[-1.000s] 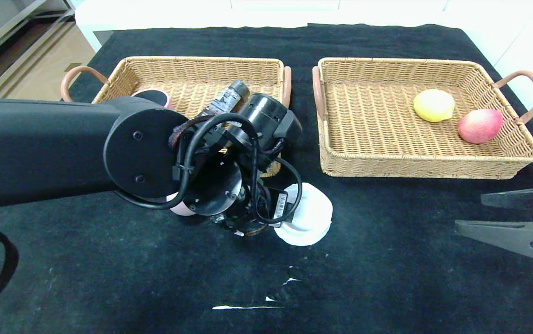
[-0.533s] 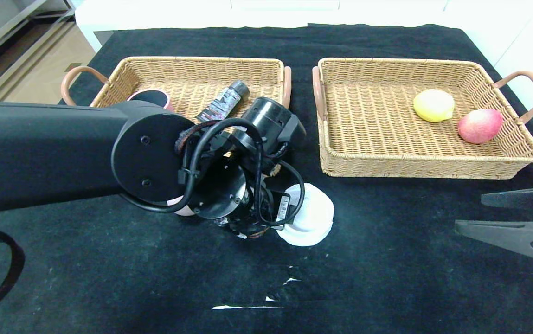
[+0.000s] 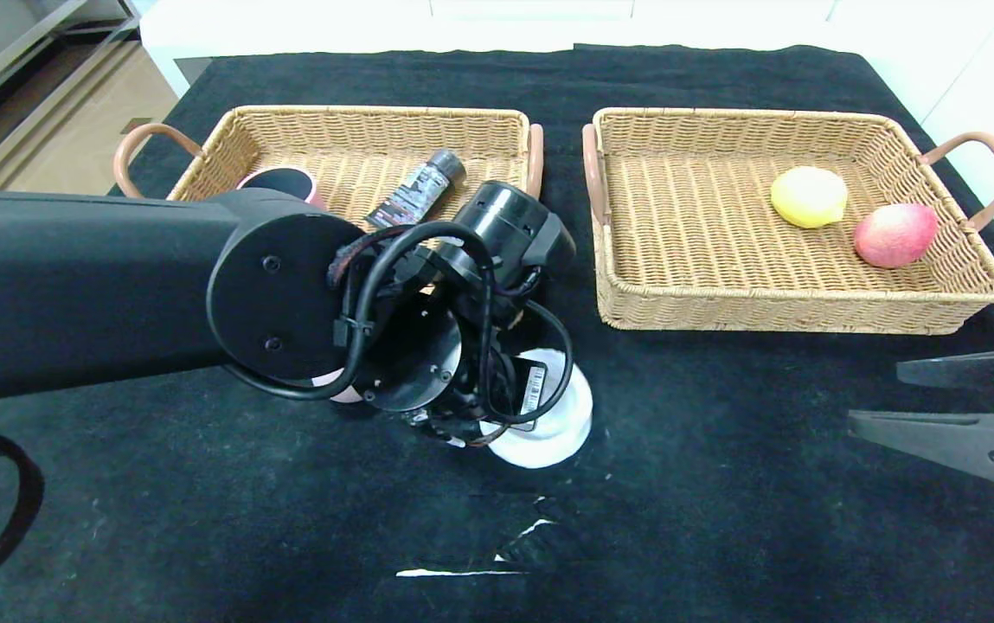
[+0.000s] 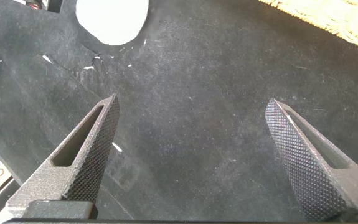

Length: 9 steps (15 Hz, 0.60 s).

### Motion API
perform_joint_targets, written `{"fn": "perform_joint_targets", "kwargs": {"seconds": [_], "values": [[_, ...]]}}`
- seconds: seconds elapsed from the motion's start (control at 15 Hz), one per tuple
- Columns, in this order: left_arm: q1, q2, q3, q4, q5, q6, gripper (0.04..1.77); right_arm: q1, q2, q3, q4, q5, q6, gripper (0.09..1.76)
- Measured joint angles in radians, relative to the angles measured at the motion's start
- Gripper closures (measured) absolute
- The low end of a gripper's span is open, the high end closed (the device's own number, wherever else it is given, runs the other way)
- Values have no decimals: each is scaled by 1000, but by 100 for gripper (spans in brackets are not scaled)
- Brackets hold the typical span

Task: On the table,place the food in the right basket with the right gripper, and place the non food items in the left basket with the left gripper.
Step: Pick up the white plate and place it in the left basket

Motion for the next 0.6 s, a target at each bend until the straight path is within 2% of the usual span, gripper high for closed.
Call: {"fn": "perform_joint_targets", "kwargs": {"seconds": [0.6], "values": [[-5, -2, 0, 2, -6, -8, 169, 0, 0, 0, 0, 0, 0, 14]]}}
